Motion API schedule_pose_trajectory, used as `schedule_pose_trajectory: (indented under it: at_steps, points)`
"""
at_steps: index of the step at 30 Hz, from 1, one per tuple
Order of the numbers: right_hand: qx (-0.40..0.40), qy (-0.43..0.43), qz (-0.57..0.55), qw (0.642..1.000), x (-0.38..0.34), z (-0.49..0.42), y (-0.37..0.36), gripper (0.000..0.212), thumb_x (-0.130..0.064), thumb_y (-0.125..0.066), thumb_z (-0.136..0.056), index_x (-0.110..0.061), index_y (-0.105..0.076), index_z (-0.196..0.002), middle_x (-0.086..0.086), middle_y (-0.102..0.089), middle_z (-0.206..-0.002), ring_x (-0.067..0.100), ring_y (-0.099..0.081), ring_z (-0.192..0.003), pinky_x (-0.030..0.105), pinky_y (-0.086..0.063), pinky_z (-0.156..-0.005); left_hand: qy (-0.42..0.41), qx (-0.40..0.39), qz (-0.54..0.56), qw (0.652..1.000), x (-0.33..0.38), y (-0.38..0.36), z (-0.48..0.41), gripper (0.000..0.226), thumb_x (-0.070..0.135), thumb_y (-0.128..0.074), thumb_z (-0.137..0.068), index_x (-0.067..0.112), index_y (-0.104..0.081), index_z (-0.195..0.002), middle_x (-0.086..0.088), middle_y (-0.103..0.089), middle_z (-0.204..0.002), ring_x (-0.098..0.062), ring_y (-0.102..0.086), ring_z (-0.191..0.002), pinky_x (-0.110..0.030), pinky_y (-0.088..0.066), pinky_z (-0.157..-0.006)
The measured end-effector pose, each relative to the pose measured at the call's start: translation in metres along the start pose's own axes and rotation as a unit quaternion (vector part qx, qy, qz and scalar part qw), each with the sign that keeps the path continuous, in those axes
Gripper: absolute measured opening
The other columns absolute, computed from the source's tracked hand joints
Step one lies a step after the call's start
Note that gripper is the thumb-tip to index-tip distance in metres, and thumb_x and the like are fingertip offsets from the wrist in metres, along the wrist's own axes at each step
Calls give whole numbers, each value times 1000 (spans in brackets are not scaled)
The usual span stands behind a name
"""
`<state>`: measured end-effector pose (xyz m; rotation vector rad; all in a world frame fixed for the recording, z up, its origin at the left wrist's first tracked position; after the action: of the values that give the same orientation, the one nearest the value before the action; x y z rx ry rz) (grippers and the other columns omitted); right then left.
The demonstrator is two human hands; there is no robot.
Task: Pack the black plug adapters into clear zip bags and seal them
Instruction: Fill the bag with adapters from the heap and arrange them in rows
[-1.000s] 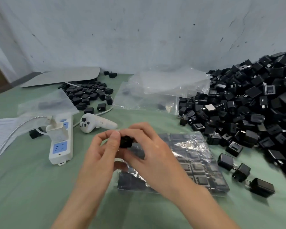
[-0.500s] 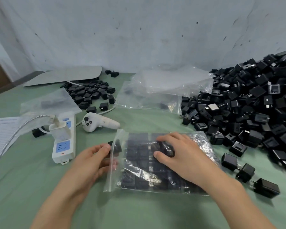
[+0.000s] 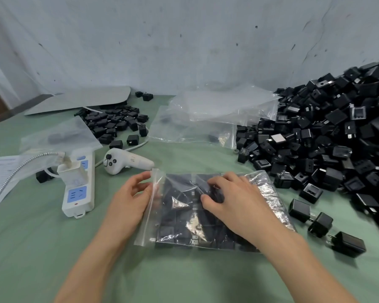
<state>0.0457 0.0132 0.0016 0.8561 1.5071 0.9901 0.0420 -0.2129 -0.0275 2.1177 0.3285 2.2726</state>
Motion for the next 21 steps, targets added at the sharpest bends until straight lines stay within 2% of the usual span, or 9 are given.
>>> schedule_pose_trajectory:
  at_steps: [2,5,8,10,12,14,18,21]
  points:
    - [-4,0,0,1000,0,0,-1,49,-55,-44,-94,-36,-48,-140,-12,-49,-127,16,-41,-120,38,-34,-106,-7,17,-19,1000,-2,8,1,24,26,-69,-92,30,-65,-116,3,-73,-108,-12,-73,-88,-23,-56,-75]
    - [-4,7,3,1000,-3,-1,-1,51,-51,-40,-94,-38,-45,-144,-11,-48,-127,17,-40,-120,39,-34,-107,-35,-13,-73,997,-1,20,8,22,32,-72,-86,30,-72,-107,9,-76,-101,-4,-71,-88,-9,-50,-72]
    - [3,18,-11,1000,-7,0,-2,51,-46,-41,-95,-34,-44,-144,-11,-48,-127,16,-40,-119,38,-34,-106,-48,-73,-113,990,5,10,13,23,43,-73,-80,44,-73,-102,15,-75,-95,-5,-69,-80,-18,-51,-73]
    - [9,28,-19,999,-9,0,-3,49,-44,-41,-97,-32,-44,-144,-11,-47,-127,15,-39,-118,37,-34,-107,-64,-96,-148,982,10,-3,10,24,39,-76,-81,52,-70,-101,21,-72,-92,-1,-64,-71,-13,-49,-65]
    - [12,36,-26,999,-9,2,-4,49,-45,-40,-98,-32,-43,-146,-13,-47,-129,14,-38,-120,36,-33,-107,-87,-108,-183,973,14,-13,6,30,44,-78,-76,58,-67,-101,29,-66,-103,8,-61,-86,-10,-48,-69]
    - [12,45,-33,998,-9,3,-4,51,-49,-39,-99,-33,-40,-148,-16,-46,-132,12,-37,-121,35,-32,-109,-104,-119,-197,968,15,-20,2,35,52,-78,-69,55,-67,-102,30,-62,-111,12,-57,-101,-16,-45,-82]
    - [17,54,-42,998,-6,5,-3,53,-53,-37,-101,-33,-38,-149,-17,-46,-136,11,-35,-125,34,-31,-111,-118,-99,-226,962,9,-23,-4,38,60,-75,-69,45,-69,-103,24,-62,-111,4,-60,-100,-22,-47,-85]
    - [21,42,-38,998,-2,4,-3,52,-56,-37,-101,-30,-43,-146,-15,-47,-135,11,-37,-125,34,-32,-110,-167,-89,-259,947,15,-27,-5,42,72,-68,-69,48,-66,-103,33,-56,-110,12,-49,-105,-21,-41,-86]
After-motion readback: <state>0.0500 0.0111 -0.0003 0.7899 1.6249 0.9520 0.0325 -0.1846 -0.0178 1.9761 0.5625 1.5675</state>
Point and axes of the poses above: each hand's wrist, its own z-axis away from the middle knuckle, its own y-axis out of the back of the hand, x = y × z, the point moved 10 cm from there along -z, towards the middle knuckle
